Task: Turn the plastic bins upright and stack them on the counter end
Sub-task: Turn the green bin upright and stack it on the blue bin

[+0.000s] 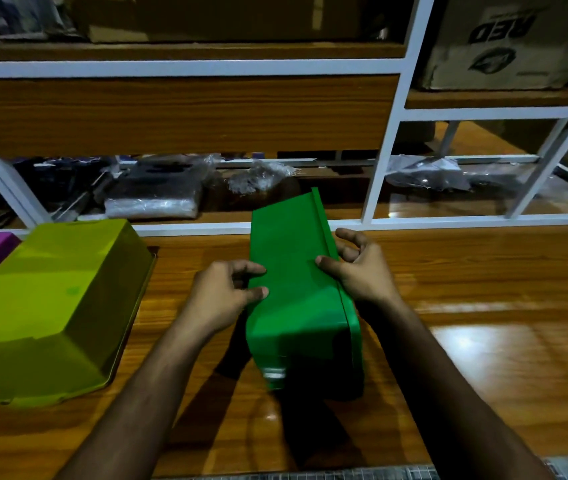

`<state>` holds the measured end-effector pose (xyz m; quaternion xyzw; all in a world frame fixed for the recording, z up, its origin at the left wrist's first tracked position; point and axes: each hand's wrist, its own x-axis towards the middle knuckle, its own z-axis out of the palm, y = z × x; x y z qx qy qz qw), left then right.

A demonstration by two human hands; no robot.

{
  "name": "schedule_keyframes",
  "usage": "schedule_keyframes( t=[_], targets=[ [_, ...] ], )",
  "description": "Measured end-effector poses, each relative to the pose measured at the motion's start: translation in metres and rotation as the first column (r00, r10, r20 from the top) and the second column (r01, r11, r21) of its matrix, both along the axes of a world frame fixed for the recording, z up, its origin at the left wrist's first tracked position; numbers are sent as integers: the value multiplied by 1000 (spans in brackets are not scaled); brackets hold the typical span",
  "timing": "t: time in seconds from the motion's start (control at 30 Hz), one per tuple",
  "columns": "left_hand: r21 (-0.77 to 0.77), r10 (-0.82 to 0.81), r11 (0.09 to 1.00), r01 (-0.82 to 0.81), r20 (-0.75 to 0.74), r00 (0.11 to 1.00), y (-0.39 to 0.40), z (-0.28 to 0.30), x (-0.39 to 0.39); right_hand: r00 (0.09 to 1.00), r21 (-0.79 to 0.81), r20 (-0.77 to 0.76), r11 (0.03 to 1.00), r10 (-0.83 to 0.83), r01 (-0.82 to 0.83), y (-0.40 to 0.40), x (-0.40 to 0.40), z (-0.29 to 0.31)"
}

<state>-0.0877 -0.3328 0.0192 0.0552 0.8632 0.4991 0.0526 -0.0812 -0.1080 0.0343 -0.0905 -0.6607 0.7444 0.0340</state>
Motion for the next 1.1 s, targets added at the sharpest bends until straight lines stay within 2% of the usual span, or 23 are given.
schedule_keyframes(
  t=[0.13,0.17,0.27,0.37,0.5,0.57,0.63,0.73,0.83,0.93,1.1],
  targets=[
    [-237,-15,971,-21,-146,989,9,8,3,1000,8,23,1000,-8,8,-4,-2,-3],
    [-249,-24,968,-24,-187,982,13,10,4,1000,-4,28,1000,-5,5,-7,-1,-4],
    [-159,-41,987,5,-223,974,27,20,8,1000,-25,16,999,21,-21,-21,-2,-4],
    [-40,-12,999,3,-227,974,32,24,6,990,30,-35,990,137,-136,-35,-1,2],
    [48,51,998,-45,-147,988,30,24,2,940,138,-30,933,340,-333,-36,2,7],
    [116,96,990,-84,-101,990,27,23,1,922,200,-16,905,386,-376,-30,0,6],
    [169,151,976,-139,-61,987,21,22,-1,942,279,-16,906,335,-318,-20,-5,1],
    [233,171,959,-163,-17,985,10,21,-1,990,426,13,895,139,-131,0,-20,-20],
    [314,215,924,-217,42,976,-4,12,-2,983,546,166,824,72,-153,24,-34,-54],
    [381,179,898,-222,146,973,-15,-6,-2,962,446,272,881,36,-159,34,-24,-60],
    [413,130,880,-236,269,954,-34,-30,0,965,301,238,937,107,-178,48,-13,-53]
  ],
)
